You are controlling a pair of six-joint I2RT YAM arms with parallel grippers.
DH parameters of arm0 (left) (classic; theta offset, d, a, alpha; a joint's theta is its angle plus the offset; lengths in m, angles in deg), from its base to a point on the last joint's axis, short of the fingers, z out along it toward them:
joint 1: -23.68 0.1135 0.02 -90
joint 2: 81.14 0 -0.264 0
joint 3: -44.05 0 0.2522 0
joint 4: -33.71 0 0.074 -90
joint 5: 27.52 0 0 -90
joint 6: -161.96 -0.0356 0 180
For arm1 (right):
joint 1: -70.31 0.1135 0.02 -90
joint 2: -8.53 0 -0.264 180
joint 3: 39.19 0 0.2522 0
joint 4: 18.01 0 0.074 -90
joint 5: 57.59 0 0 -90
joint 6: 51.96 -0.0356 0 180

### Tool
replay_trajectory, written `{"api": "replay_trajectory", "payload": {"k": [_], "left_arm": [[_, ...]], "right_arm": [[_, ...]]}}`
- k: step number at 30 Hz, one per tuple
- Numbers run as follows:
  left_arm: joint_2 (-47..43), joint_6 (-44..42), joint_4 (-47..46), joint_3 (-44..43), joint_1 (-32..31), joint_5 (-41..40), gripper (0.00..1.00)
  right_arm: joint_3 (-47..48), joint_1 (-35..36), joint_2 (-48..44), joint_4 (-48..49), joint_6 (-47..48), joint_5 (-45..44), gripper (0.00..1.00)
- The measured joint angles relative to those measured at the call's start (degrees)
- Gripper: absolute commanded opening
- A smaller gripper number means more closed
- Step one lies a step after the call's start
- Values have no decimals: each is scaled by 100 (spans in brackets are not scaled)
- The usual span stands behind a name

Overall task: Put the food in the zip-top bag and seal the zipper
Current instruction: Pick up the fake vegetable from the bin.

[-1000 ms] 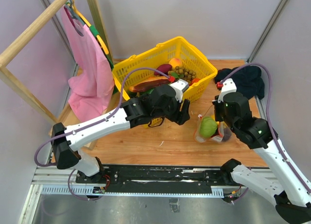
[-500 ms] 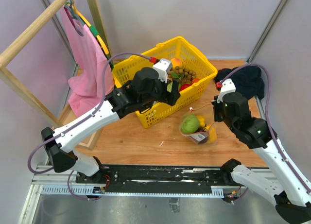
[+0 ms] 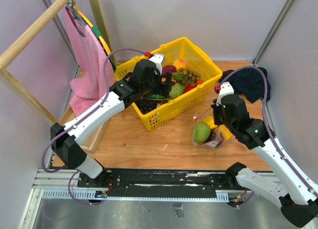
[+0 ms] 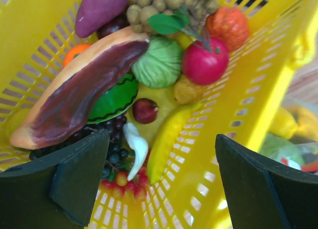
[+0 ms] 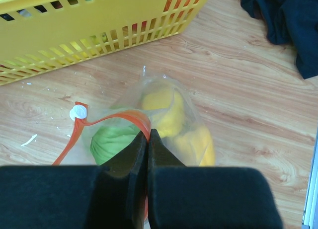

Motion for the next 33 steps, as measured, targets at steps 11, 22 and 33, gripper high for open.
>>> {"api": "replay_trajectory", "payload": {"k": [11, 22, 33], "left_arm": [[1137, 168, 590, -400, 540, 415, 76], [2218, 398, 905, -378, 640, 767, 63], [2629, 514, 667, -170, 776, 901, 54]], "right_arm": [[-37, 0, -31, 55, -2, 39, 1], [-79, 0, -101, 90, -4, 39, 1], [-98, 0, -105, 107, -9, 42, 1]]}}
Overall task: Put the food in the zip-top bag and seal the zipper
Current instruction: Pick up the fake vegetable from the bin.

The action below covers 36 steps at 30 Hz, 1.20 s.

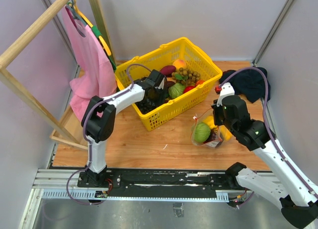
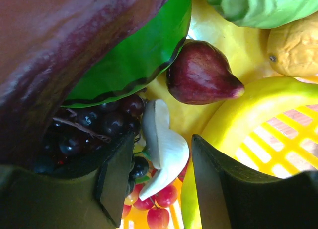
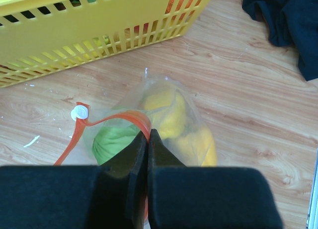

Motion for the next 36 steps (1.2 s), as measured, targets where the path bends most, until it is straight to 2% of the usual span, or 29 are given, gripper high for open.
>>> {"api": "replay_trajectory", "payload": {"k": [8, 10, 12, 13, 22, 36], "left_arm": [[254, 28, -247, 153, 24, 129, 42], [308, 31, -299, 170, 35, 168, 34], [323, 44, -339, 175, 50, 199, 11], [323, 26, -363, 175, 57, 216, 6], [76, 31, -396, 315, 63, 190, 0], [-1751, 118, -844, 824, 87, 249, 0]], "right_arm": [[-28, 0, -24, 28, -2, 7, 1], [-28, 0, -24, 31, -2, 7, 1], [-28, 0, -24, 31, -2, 9, 1], [-31, 0, -24, 33, -2, 9, 1], [-31, 0, -24, 37, -4, 15, 1], [-31, 0, -24, 39, -9, 24, 1]]}}
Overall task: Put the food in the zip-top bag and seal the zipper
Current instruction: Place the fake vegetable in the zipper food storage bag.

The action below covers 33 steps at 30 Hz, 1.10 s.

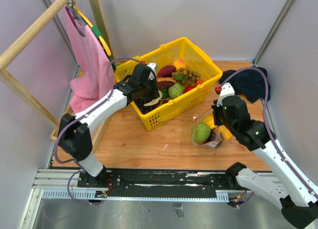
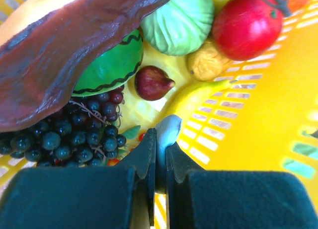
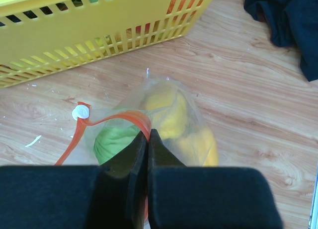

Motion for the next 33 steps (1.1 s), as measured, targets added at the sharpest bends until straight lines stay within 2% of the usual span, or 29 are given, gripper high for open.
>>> {"api": "replay_trajectory", "payload": {"k": [7, 16, 25, 33], "left_arm": [[-1198, 9, -643, 654, 0, 140, 0], [-2223, -208, -1344, 1043, -142, 437, 0], [-3064, -859, -2173, 1408, -1176, 675, 0], [-3016, -1545, -2577, 1504, -2170, 824, 0]], "right_arm": [[0, 0, -15, 15, -46, 44, 1], [0, 0, -37, 24, -111, 136, 1], [0, 0, -46, 35, -153, 229, 1], [0, 0, -48, 50, -212, 308, 1]]}}
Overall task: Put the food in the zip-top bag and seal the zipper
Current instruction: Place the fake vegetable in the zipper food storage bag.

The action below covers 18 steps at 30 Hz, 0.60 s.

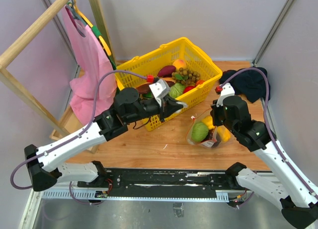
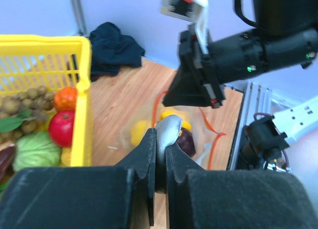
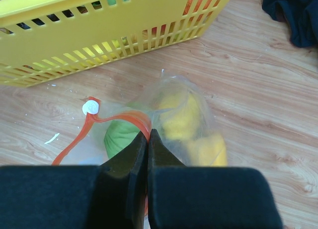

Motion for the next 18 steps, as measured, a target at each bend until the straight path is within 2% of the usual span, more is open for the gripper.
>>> {"api": "replay_trajectory", "payload": {"k": [11, 18], "left_arm": [[935, -682, -332, 0, -975, -50, 0], [1709, -411, -415, -79, -1132, -166, 0]], "right_arm": [[0, 0, -37, 0, -17, 74, 1], [0, 0, -122, -2, -20, 72, 1]]}}
